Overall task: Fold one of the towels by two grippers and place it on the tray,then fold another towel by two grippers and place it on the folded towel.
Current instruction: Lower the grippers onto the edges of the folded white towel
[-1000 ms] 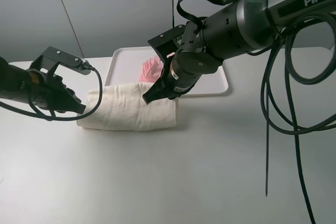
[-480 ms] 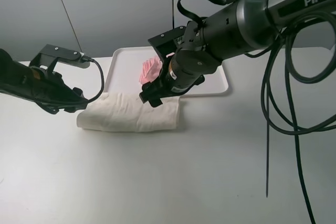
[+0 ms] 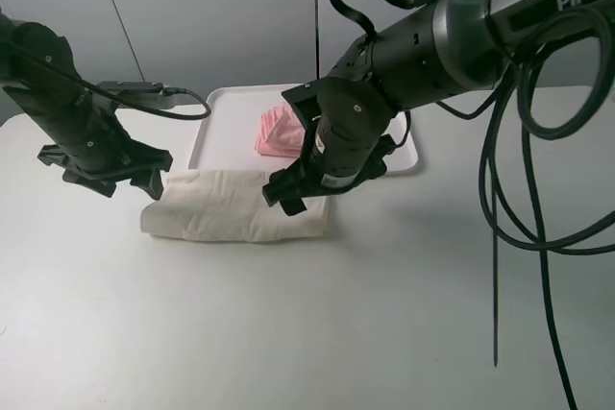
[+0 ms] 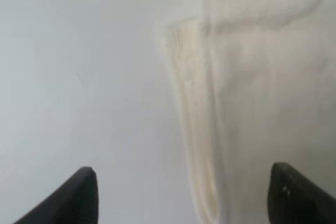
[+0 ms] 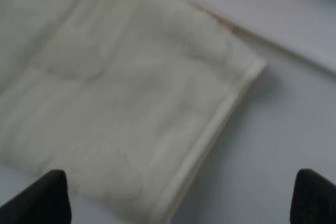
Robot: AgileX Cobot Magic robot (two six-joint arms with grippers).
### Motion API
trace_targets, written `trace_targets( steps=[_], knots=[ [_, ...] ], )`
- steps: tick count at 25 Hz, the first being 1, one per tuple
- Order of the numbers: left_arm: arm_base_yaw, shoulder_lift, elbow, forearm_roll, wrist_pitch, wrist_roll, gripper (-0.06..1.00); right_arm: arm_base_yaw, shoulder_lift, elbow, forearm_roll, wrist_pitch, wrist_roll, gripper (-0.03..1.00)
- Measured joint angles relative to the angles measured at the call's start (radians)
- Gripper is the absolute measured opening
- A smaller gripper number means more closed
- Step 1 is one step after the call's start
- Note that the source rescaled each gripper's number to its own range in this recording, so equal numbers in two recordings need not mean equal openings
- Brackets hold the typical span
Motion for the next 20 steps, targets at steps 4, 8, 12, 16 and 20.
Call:
trace_targets(
  steps=[4,8,12,16,20],
  knots=[
    [0.000,0.040,-0.027,-0.007,0.043,-0.036,0.85,-0.002,0.000,0.000,0.184,0.036,-0.157,0.90],
    [0.000,0.065,-0.030,-0.009,0.055,-0.045,0.85,-0.002,0.000,0.000,0.290,0.036,-0.244,0.90],
    [0.000,0.089,-0.030,-0.015,0.069,-0.047,0.85,-0.002,0.000,-0.006,0.304,0.040,-0.263,0.90],
    [0.000,0.100,-0.030,-0.018,0.140,-0.033,0.85,-0.002,0.000,-0.022,0.304,0.056,-0.275,0.90],
    [0.000,0.101,-0.030,0.012,0.177,-0.027,0.85,-0.002,0.001,-0.022,0.302,0.061,-0.277,0.90]
  ],
)
